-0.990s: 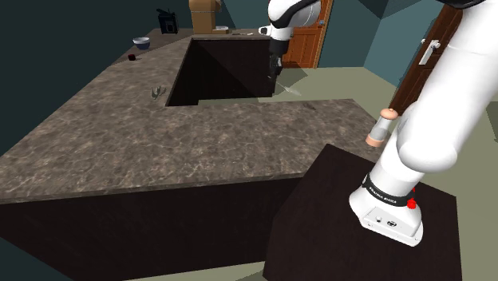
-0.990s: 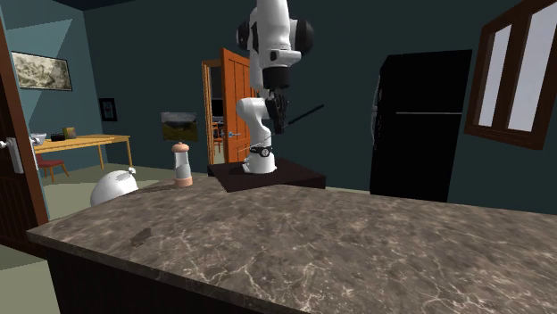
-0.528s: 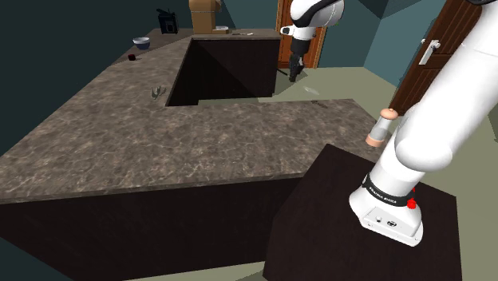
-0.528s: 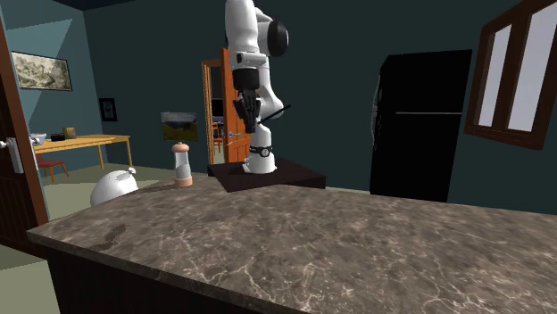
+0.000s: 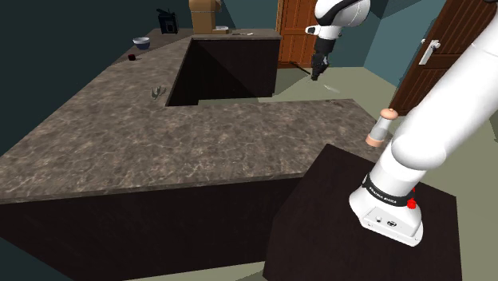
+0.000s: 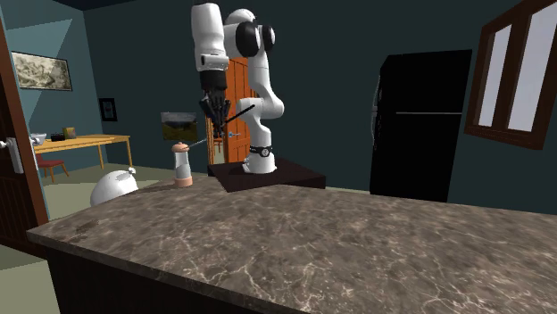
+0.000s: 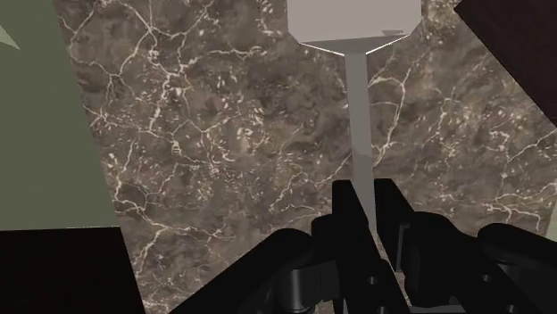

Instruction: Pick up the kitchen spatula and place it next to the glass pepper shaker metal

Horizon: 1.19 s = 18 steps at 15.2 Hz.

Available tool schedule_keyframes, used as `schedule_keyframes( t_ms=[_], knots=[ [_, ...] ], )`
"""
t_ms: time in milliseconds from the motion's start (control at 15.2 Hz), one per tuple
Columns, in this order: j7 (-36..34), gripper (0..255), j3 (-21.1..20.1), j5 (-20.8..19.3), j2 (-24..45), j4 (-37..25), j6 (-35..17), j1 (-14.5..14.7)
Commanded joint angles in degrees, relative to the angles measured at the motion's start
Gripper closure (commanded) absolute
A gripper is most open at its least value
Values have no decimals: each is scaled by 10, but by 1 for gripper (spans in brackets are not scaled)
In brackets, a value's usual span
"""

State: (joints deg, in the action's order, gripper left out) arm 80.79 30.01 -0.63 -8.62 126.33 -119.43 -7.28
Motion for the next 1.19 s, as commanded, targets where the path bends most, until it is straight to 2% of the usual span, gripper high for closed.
schedule_keyframes(
  t_ms=[0,594,1122],
  knots=[
    [29,255,17,-5,-5,2,3,-14],
    [163,255,98,-4,14,-24,17,-66],
    [310,255,171,47,87,-92,36,-114]
  ],
)
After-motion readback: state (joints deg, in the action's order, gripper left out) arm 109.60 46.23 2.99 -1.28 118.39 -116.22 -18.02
